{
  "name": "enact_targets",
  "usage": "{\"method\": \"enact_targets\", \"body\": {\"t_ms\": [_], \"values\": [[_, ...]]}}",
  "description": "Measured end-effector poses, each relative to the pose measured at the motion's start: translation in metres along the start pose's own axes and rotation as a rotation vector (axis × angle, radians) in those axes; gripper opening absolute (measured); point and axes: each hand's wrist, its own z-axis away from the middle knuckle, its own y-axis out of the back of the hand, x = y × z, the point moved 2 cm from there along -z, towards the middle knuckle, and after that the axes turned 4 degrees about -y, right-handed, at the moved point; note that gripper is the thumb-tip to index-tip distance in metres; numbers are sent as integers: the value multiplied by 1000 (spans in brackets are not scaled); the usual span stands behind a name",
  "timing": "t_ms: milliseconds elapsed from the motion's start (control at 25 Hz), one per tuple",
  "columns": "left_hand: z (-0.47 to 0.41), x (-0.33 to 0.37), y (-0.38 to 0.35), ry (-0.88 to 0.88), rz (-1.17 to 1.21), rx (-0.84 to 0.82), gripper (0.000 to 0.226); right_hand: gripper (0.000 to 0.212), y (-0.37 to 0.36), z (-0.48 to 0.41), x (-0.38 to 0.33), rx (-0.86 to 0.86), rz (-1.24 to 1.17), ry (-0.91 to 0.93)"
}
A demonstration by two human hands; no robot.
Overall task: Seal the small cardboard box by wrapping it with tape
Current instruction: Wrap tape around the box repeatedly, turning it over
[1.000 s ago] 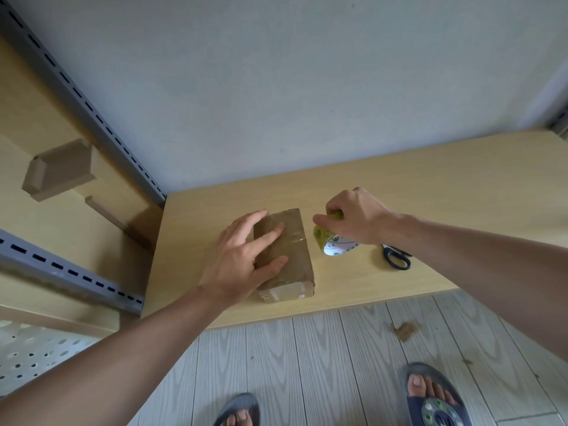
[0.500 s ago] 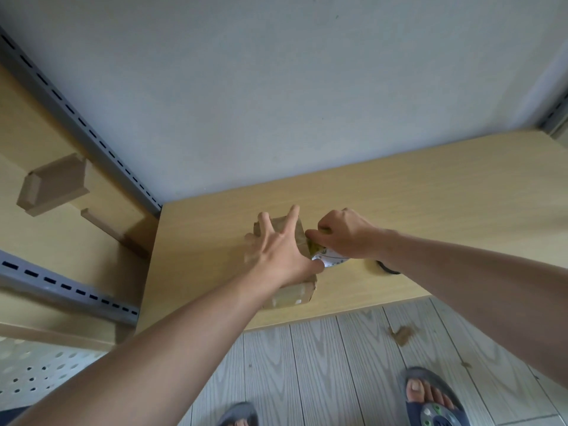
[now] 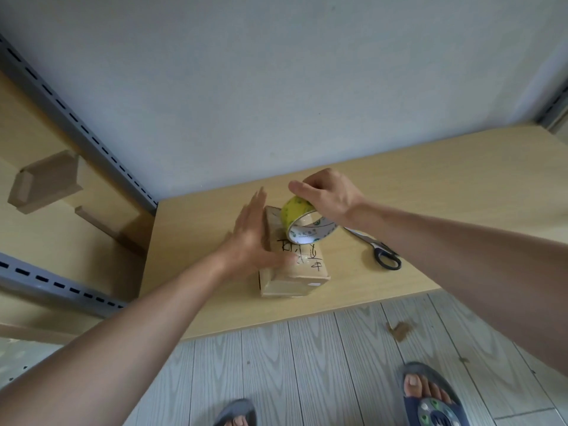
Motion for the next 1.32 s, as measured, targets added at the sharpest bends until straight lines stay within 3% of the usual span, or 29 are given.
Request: {"method": "enact_targets", "body": {"t_ms": [200,280,480,600,800,1160,1320], "values": [[17,-20,-1,-147,-92,-27,81,61,-29,-1,-23,-71,15,115],[20,-32,-4,-192,-135,-8,75,64,-34,1,-22,-124,19,122],[21,-33,-4,-151,-108,-15,104,58,-8,-6,-14,-211,36,99],[23,-33,-4,-92,-105,-27,116,59,17,-7,-4,-189,181,124],[23,-34,-6,-54,-55,-44,111,56,29,1,21,-135,368,37],[20,-40,-7,-27,83,-76,108,49,15,2,37,-196,378,-35],[23,-31,1,12,-95,-123,112,48,-1,8,54,-225,321,-87]]}}
